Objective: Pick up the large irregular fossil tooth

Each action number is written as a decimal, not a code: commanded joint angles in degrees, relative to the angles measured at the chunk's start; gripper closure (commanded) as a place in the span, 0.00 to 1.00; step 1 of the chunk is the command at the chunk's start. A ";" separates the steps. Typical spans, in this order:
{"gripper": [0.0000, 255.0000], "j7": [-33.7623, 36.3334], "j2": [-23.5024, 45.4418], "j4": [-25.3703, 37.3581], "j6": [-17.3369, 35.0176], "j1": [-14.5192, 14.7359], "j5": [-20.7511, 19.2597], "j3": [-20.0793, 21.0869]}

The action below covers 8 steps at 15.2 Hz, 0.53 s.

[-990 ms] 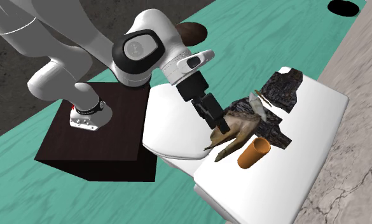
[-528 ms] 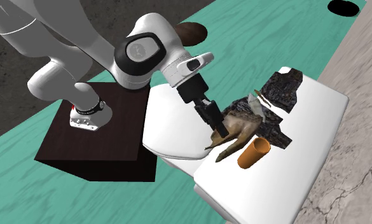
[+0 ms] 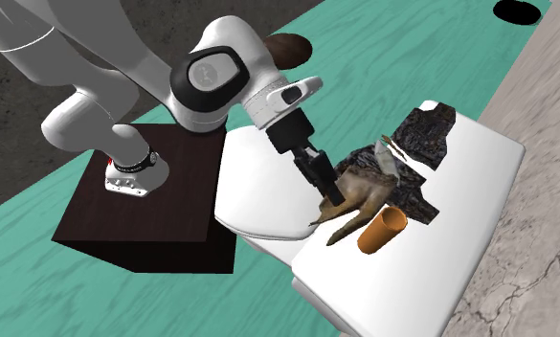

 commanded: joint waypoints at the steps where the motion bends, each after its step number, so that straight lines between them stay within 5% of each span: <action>1: 1.00 -2.38 -0.42 0.02 -0.40 0.32 2.30 -0.12; 8: 1.00 -11.10 -2.54 1.66 -2.26 1.81 10.55 -0.94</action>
